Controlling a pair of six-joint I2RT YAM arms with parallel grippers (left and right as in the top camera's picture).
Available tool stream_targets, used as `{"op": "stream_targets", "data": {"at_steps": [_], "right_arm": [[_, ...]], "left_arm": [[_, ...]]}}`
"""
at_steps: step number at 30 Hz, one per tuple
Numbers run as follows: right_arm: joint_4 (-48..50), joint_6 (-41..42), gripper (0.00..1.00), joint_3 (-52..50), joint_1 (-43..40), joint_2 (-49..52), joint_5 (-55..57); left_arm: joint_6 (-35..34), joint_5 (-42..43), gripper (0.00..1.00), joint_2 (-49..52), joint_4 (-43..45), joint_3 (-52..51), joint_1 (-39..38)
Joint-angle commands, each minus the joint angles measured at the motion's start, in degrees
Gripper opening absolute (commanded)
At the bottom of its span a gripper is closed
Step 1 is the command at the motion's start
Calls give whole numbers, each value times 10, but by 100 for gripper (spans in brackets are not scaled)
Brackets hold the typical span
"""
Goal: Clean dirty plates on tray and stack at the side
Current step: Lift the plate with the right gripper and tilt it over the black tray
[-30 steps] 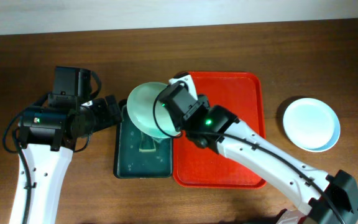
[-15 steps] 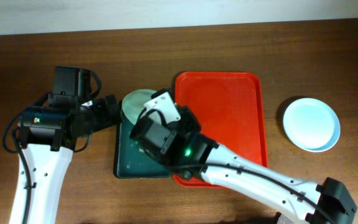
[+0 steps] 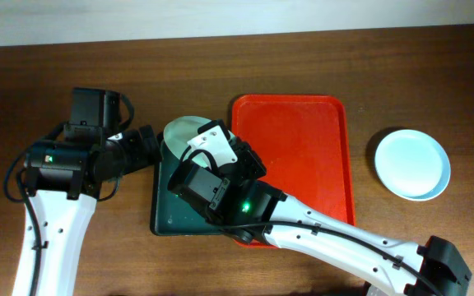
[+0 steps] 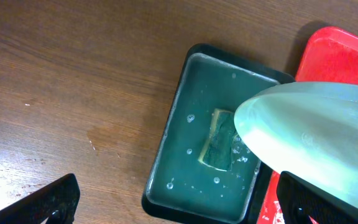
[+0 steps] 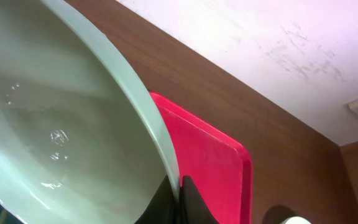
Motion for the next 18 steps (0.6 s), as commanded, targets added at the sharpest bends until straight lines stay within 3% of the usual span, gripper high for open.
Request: {"op": "stream_targets", "data": {"at_steps": [1,18], "right_arm": [[2,5,4,15,1,-3,20],[2,16,4,15,0,-3,20]], "left_arm": [[9,2,99,-2,-1,7,2],[9,2,100,-2,-1,7,2]]}}
